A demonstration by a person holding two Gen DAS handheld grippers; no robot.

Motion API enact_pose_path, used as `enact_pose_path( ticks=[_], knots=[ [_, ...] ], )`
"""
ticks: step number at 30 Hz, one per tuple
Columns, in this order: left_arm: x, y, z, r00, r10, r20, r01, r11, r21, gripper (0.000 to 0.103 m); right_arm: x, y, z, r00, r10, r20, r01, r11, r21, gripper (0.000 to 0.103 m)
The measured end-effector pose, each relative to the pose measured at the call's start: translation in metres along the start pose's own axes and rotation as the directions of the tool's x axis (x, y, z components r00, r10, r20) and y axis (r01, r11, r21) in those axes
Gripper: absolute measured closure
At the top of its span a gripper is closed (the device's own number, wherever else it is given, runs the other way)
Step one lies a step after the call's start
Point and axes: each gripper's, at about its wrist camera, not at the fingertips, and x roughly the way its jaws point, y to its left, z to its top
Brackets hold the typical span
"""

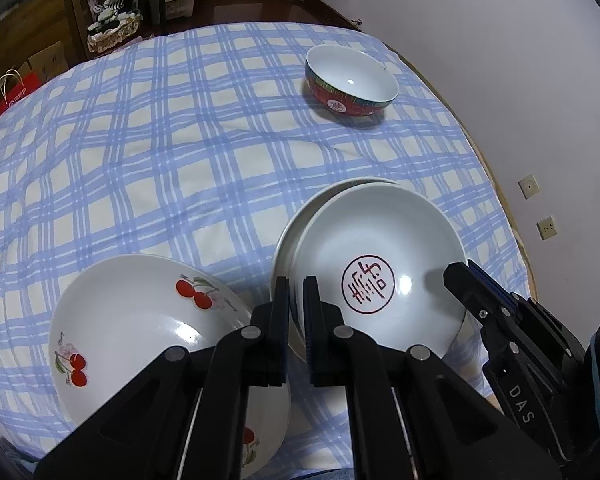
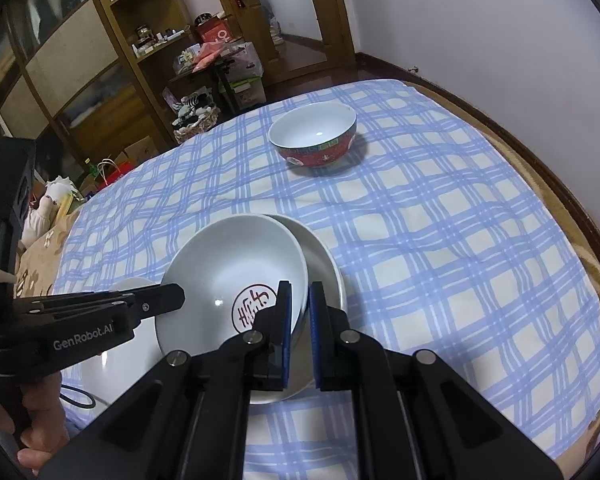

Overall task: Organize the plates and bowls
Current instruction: 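Lift the red-symbol bowl with both grippers and carry it over the stack, then lower the red-symbol bowl into the top bowl of the stack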

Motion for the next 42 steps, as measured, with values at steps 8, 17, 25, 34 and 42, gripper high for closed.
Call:
enact_pose_path(
  ticks=[8, 17, 25, 34, 42],
  knots=[
    [0.01, -0.004, -0.002, 1.0, 0.002, -0.02, -0.002, 1.0, 0.01, 0.096, 0.002, -0.004, -0.002, 1.0, -0.004, -0.01, 0.004, 1.0, 0.01, 0.094],
    [0.017, -0.005, -0.003, 0.999, 0.001, -0.038, 0.0, 1.0, 0.014, 0.096, 0.005, -0.008, -0.003, 1.0, -0.005, -0.023, 0.006, 1.0, 0.02, 0.094],
    [0.019, -0.004, -0.003, 0.999, 0.004, -0.045, -0.003, 1.0, 0.014, 0.096, 0.007, -0.008, -0.004, 1.0, -0.005, -0.029, 0.005, 1.0, 0.018, 0.094],
    [0.022, -0.003, -0.002, 0.999, 0.0, -0.053, 0.0, 1.0, 0.008, 0.096, 0.008, -0.008, -0.005, 0.999, 0.0, -0.033, 0.001, 1.0, 0.023, 0.094],
    [0.022, -0.003, -0.001, 0.998, 0.002, -0.064, 0.0, 1.0, 0.019, 0.096, 0.009, -0.008, -0.005, 0.999, 0.012, -0.034, -0.011, 1.0, 0.025, 0.094]
  ],
)
